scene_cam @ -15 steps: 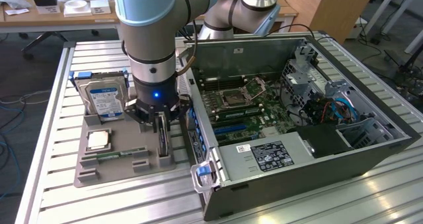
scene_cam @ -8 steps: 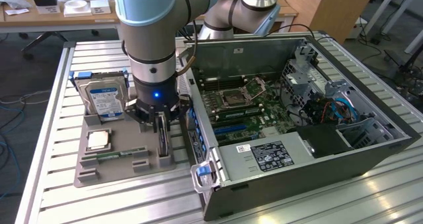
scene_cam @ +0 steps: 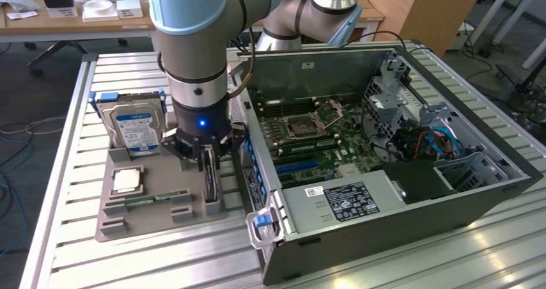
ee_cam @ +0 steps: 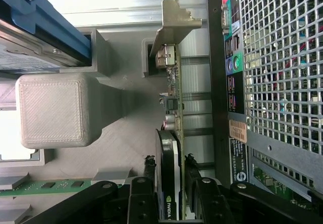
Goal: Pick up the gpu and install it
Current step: 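Pick up the gpu and move the gpu toward the slot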
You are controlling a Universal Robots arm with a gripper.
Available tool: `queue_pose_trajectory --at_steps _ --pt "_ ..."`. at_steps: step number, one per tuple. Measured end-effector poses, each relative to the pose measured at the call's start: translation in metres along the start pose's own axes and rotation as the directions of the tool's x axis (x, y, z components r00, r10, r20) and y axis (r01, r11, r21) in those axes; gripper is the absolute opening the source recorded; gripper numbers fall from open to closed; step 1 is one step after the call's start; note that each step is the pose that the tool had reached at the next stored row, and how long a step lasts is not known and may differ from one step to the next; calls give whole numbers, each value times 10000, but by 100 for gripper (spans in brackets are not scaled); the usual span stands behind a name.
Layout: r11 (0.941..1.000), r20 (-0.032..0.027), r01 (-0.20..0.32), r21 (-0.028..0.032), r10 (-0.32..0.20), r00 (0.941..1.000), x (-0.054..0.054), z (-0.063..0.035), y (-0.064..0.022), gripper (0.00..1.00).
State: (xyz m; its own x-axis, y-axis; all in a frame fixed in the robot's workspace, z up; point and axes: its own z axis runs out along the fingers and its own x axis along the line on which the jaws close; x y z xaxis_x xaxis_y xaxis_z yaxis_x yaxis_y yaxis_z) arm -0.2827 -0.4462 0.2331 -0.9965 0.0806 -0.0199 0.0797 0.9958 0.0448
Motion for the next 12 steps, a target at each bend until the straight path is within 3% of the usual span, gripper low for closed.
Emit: queue_pose_trajectory --at_steps 8,12 --pt "10000 0 0 0 0 10000 0 0 0 37" --pt "10000 1 0 1 0 10000 0 0 0 27"
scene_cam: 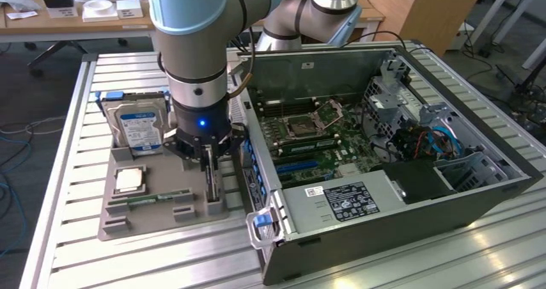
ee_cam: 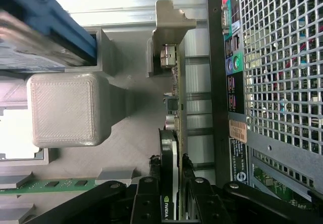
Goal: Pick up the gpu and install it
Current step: 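Pick up the gpu and move the gpu toward the slot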
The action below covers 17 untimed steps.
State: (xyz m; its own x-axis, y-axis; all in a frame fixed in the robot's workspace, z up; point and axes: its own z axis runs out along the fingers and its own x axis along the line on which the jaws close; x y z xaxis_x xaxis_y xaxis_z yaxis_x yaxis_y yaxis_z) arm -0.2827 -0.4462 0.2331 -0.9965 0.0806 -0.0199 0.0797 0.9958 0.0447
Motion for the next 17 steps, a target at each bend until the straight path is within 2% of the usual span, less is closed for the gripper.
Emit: queue_pose_trajectory --at_steps 11,15,17 --pt "10000 0 1 -1 -1 10000 0 1 0 27" --pt "9993 -17 377 -7 -377 9993 0 3 0 27" --pt "9992 -18 400 -9 -400 9992 0 4 0 27"
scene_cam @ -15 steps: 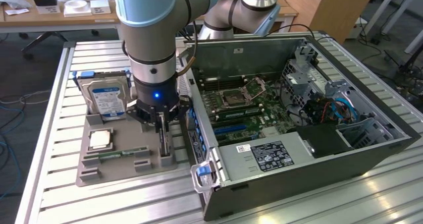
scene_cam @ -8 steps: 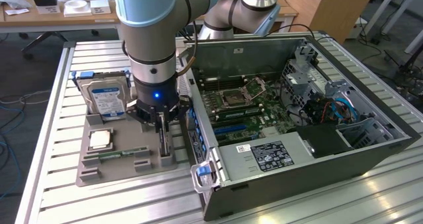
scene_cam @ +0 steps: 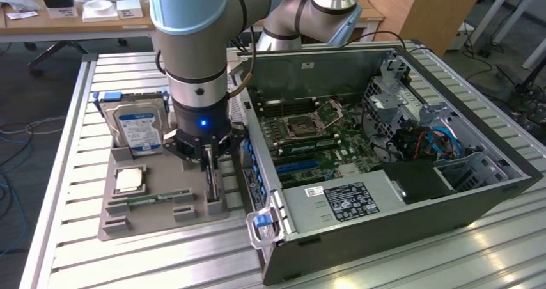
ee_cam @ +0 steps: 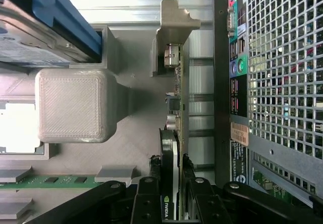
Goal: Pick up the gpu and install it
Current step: 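Pick up the gpu and move the gpu toward the slot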
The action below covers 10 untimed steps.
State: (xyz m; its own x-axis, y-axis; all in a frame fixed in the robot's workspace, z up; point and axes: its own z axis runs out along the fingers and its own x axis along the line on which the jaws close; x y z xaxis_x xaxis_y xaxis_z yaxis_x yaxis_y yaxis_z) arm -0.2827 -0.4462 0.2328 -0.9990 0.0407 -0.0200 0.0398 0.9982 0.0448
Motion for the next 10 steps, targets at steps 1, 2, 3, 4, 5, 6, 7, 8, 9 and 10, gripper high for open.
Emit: queue_pose_trajectory --at_steps 1,2,3,4,5,6,7,8,9,10 --pt "10000 -1 1 0 -1 10000 0 0 0 27" --pt "10000 -1 1 0 -1 10000 0 0 0 27" --pt "10000 -1 1 0 -1 10000 0 0 0 27" --pt "10000 1 1 -1 -1 10000 0 0 0 27" --pt "10000 3 1 -5 -1 10000 0 -4 1 27" --pt "10000 3 1 -5 -1 10000 -1 -15 1 27" --pt "10000 1 1 -2 -1 10000 -1 -36 2 27" --pt "10000 0 0 -1 0 10000 -1 -59 3 27" --pt "10000 0 0 -1 0 10000 -1 -81 4 27" --pt "10000 -1 0 0 0 10000 -2 -105 5 27"
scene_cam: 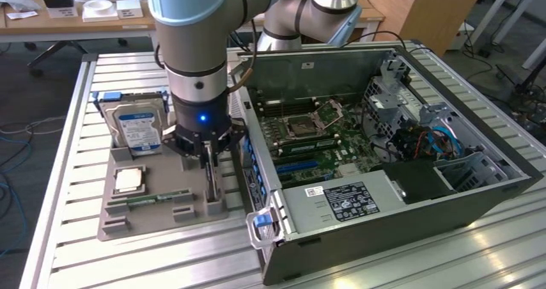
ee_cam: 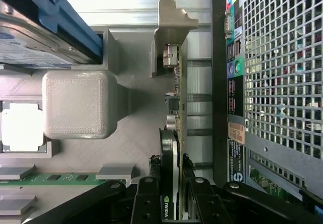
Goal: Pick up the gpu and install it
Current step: 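Pick up the gpu and move the gpu toward the slot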
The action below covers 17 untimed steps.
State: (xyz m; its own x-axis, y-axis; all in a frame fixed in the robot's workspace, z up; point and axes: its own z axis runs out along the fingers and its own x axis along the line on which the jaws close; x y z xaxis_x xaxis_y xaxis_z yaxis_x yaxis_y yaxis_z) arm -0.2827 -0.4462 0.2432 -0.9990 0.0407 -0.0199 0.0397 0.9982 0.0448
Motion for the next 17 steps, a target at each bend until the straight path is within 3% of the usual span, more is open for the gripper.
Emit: queue_pose_trajectory --at_steps 6,17 --pt "10000 0 1 0 -1 10000 -3 -154 7 27" --pt "10000 0 14 0 -14 10000 -11 -536 24 27"
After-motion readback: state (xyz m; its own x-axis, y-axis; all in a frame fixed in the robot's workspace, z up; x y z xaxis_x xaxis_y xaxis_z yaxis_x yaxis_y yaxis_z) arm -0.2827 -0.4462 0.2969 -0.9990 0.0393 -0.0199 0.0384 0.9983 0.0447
